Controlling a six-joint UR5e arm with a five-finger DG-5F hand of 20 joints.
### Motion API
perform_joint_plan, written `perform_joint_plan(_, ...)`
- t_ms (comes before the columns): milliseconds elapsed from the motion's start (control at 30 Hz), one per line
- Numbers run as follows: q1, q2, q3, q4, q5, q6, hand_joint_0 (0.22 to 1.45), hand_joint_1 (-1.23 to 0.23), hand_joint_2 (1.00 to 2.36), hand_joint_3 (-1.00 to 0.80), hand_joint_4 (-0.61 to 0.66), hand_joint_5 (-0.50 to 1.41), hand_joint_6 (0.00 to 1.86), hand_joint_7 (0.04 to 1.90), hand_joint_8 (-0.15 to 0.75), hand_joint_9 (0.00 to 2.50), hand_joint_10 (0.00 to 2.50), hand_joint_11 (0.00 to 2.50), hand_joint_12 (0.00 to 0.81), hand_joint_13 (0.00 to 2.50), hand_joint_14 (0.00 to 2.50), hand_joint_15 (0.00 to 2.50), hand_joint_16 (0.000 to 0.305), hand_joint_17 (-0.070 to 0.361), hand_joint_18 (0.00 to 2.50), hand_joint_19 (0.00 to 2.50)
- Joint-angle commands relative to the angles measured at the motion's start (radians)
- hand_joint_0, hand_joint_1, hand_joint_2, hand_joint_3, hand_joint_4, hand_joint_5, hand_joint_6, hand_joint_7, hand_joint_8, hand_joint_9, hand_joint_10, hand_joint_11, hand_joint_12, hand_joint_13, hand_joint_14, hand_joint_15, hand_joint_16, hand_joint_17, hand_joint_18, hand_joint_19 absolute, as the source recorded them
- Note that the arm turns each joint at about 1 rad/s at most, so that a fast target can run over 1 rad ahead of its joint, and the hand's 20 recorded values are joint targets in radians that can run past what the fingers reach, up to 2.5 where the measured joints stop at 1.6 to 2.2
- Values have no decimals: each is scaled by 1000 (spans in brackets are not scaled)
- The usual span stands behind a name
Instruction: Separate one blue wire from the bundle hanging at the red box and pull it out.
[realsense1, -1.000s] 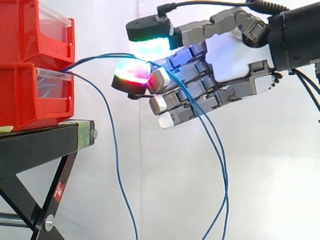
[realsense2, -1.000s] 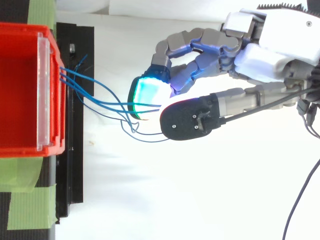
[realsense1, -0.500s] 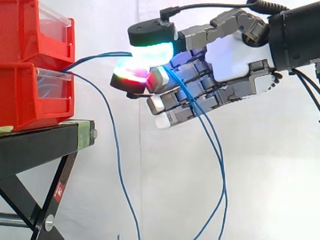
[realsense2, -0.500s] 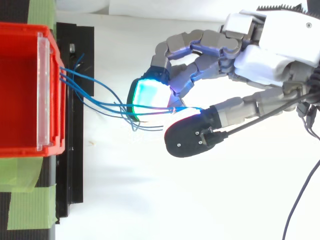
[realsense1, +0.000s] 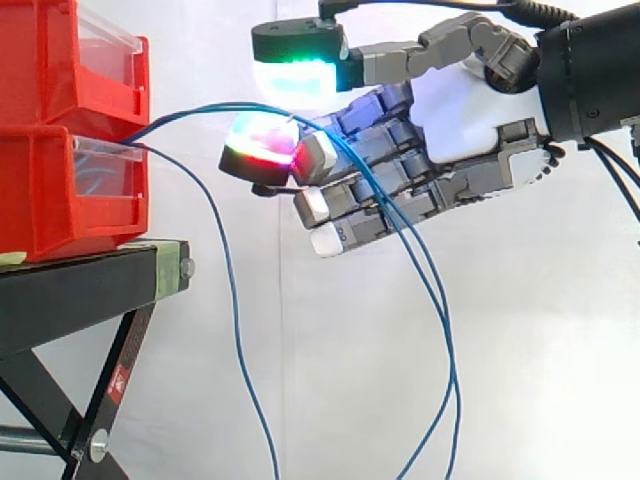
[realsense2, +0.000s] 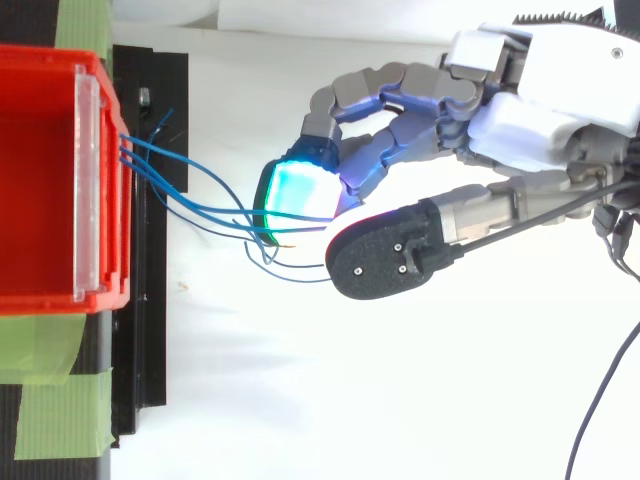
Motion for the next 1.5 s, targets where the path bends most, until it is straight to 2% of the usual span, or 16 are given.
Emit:
perform_joint_plan(0,0,0,0,0,0,0,636,-738,1020,-294,240,-242,875,1122,322,362,17,1371,371,587,7,1539,42,93,399,738)
perform_joint_plan(167,0,0,0,0,0,2,617,-735,1037,20,195,-231,896,1181,348,478,14,1410,383,658,10,1516,42,95,489,727)
perform_joint_plan(233,0,0,0,0,0,2,641,-743,1034,86,204,-230,898,1190,345,482,15,1412,379,660,10,1511,42,95,493,729)
perform_joint_plan(300,0,0,0,0,0,3,653,-753,1032,78,226,-236,896,1203,339,465,16,1418,381,649,11,1526,43,96,486,721)
perform_joint_plan(433,0,0,0,0,0,3,656,-839,1031,-77,205,-270,898,1212,314,340,17,1452,372,518,13,1532,44,99,400,706)
perform_joint_plan(567,0,0,0,0,0,3,677,-902,1025,-196,202,-278,891,1227,307,298,19,1452,369,499,15,1519,45,101,383,674)
perform_joint_plan(767,0,0,0,0,0,3,702,-898,1011,-392,205,-281,886,1213,303,281,19,1429,365,485,14,1500,45,101,377,662)
perform_joint_plan(1000,0,0,0,0,0,0,616,-777,1010,-403,226,-272,887,1184,321,342,17,1445,369,536,13,1520,45,100,397,735)
perform_joint_plan(1233,0,0,0,0,0,0,626,-746,1014,-373,242,-256,882,1170,333,418,17,1431,384,620,14,1482,45,101,476,719)
perform_joint_plan(1467,0,0,0,0,0,0,621,-723,1029,-195,230,-249,888,1167,332,437,18,1417,385,638,13,1487,45,100,486,735)
